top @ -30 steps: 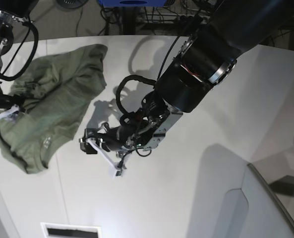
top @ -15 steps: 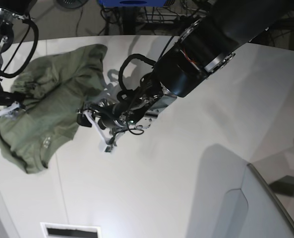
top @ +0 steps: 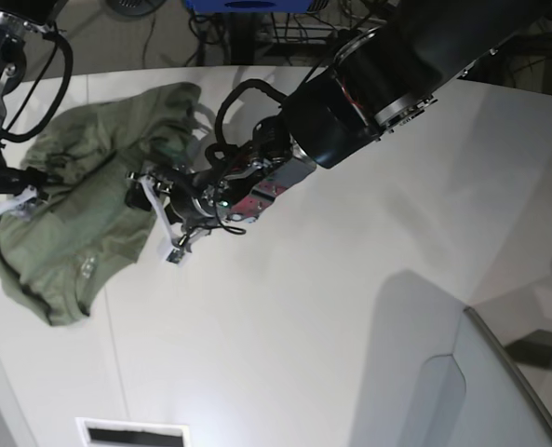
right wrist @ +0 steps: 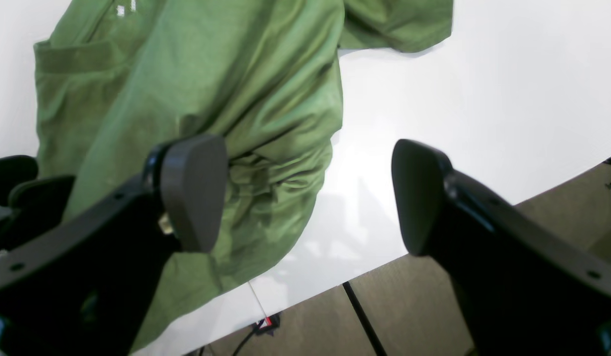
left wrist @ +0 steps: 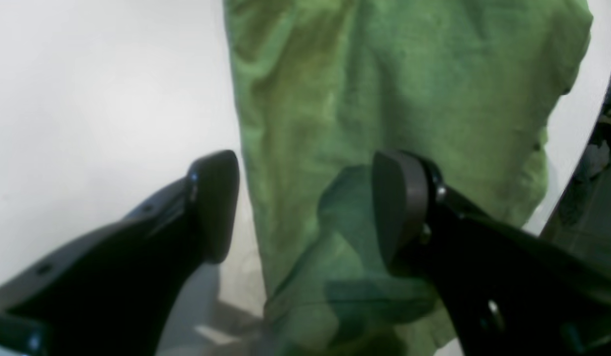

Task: Layout the t-shirt on the table in an organized manner, then fold the t-shirt properly
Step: 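Lower the left gripper onto the shirt's edge and pinch the fabric, then pinch the shirt with the right gripper while the left gripper holds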

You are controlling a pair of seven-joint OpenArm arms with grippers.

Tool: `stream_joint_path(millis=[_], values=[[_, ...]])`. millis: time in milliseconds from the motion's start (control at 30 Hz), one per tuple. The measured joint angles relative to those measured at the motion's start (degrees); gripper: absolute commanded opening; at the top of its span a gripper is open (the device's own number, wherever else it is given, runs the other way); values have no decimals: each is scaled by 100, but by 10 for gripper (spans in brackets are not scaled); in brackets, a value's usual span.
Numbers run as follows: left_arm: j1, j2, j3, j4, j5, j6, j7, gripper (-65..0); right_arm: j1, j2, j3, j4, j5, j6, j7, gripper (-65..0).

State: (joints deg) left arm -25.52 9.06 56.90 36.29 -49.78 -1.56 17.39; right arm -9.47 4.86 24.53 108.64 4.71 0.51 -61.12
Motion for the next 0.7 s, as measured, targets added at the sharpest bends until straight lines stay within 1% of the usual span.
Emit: stream_joint_path(millis=[100, 133, 167, 200, 233, 300, 333, 433, 500, 567, 600, 633, 700], values=[[-4, 20, 9, -2, 2, 136, -4, -242, -11, 2, 0, 0, -2, 0, 0, -161], [-7, 26, 9, -28, -4, 173, -9, -253, -11, 0, 0, 0, 0, 0, 0, -161], [-22, 46, 11, -94, -28, 240, -24, -281, -9, 0, 0, 0, 0, 0, 0, -161], [-44, 83, 9, -186, -46, 339, -57, -323, -9, 0, 0, 0, 2, 0, 0, -161], [-66, 101, 44, -232, -11, 518, -87, -364, -11, -2, 0, 0, 2, 0, 0, -161], [-90, 111, 179, -245, 378, 820, -164, -431, -11, 2, 0, 0, 0, 0, 0, -161], [-83, 118, 184, -245, 457, 929, -173, -454, -11, 2, 0, 0, 0, 0, 2, -161], [-83, 144, 219, -245, 743, 1482, -260, -502, -11, -2, 0, 0, 2, 0, 0, -161], [-96, 133, 219, -247, 962, 1735, -293, -541, -11, 0, 0, 0, 0, 0, 0, -161], [-96, 120, 219, -289, 1056, 1790, -308, -619, -17, 0, 0, 55, -2, 0, -9, -161], [-101, 129, 219, -380, 1086, 1805, -420, -650, -15, -2, 0, 120, 0, 0, -4, -161], [-116, 142, 219, -496, 1084, 1775, -555, -650, -11, -2, 0, 170, 0, 0, 0, -161], [-149, 162, 219, -621, 1080, 1762, -632, -650, -11, -4, 0, 221, 4, 0, 4, -161]])
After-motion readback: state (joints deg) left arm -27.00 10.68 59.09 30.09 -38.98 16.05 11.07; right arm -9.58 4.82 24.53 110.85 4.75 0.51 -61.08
